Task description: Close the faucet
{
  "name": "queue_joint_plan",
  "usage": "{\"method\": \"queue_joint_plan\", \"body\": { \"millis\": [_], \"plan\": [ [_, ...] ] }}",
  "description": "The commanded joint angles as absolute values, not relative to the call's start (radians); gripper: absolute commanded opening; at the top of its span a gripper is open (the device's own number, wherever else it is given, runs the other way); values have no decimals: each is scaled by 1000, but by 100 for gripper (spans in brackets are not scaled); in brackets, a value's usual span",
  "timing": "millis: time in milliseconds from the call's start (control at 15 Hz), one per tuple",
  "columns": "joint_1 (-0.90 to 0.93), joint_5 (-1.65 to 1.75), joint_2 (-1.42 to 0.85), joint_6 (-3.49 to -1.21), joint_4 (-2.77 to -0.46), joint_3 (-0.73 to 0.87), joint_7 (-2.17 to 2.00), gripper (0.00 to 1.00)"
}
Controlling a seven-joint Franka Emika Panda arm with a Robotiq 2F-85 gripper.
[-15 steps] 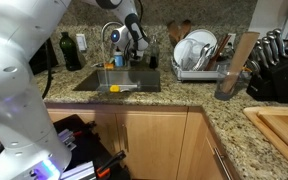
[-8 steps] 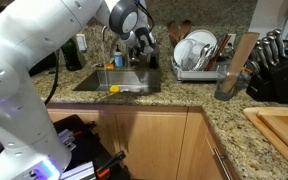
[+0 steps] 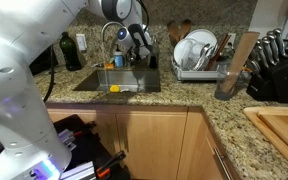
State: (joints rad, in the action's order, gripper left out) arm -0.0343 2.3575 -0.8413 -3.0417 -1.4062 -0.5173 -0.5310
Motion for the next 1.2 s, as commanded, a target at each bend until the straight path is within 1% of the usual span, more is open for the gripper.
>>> {"method": "queue_joint_plan", "body": {
  "millis": [0, 133, 267, 333, 400, 733, 1133],
  "plan": [
    [-47, 2409, -870, -3033, -1369, -548, -549, 100],
    [-85, 2588, -975, -3001, -1244, -643, -602, 100],
    [-87, 2732, -1042, -2947, -1171, -685, -649, 100],
    [-75, 2634, -1094, -2930, -1101, -705, -501, 100],
    [-75, 2633, -986, -2953, -1227, -648, -618, 100],
    [-71, 2615, -1014, -2948, -1202, -656, -598, 100],
    [28, 2609, -1107, -3030, -1045, -665, -480, 100]
  ]
}}
